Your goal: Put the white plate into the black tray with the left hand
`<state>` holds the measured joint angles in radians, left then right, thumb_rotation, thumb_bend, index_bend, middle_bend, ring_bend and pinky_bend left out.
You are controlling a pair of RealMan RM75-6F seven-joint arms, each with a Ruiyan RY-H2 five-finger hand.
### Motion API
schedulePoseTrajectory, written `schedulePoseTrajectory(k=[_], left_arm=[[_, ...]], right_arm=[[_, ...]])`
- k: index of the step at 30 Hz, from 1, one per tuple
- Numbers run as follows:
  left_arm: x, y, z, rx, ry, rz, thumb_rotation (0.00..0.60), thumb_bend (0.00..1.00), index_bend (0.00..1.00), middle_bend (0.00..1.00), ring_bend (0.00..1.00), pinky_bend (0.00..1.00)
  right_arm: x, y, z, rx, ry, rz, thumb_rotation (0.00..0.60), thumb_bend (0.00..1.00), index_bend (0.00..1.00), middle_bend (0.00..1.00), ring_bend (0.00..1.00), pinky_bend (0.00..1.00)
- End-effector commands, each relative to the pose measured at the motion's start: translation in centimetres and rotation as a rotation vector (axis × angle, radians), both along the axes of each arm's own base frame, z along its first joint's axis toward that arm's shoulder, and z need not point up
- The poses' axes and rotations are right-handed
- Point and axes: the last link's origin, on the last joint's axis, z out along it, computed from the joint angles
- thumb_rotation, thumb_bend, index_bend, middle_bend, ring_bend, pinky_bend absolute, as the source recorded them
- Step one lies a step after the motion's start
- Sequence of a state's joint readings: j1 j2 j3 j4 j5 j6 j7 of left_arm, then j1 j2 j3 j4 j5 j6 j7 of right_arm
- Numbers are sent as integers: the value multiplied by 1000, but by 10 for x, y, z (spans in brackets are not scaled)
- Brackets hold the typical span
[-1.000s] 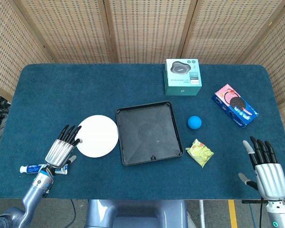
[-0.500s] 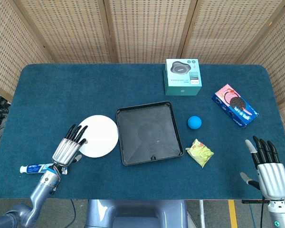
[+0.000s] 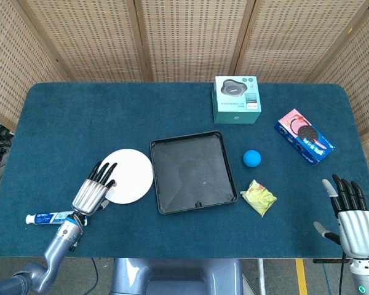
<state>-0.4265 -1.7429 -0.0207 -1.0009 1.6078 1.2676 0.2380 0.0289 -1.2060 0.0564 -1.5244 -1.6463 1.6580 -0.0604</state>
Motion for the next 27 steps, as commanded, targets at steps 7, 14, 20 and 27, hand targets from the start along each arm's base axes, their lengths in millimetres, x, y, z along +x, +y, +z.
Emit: schedulePoseTrajectory(k=[7, 14, 20, 27], left_arm=[[2, 4, -4, 4, 7, 2, 600, 206, 430, 0, 0, 0], [3, 3, -6, 1, 13, -3, 600, 280, 429, 0, 0, 0], [4, 4, -9, -3, 25, -8, 600, 364, 432, 0, 0, 0], [4, 7, -12, -6, 39, 2, 600, 364, 440, 0, 0, 0]], right_arm=[[0, 0, 1, -3, -2, 2, 600, 167, 56, 0, 0, 0], [0, 0, 2, -7, -8, 6, 600, 167, 56, 0, 0, 0], [1, 1, 2, -6, -14, 10, 600, 166, 56, 0, 0, 0], [1, 1, 2, -7, -16, 9, 600, 166, 56, 0, 0, 0]])
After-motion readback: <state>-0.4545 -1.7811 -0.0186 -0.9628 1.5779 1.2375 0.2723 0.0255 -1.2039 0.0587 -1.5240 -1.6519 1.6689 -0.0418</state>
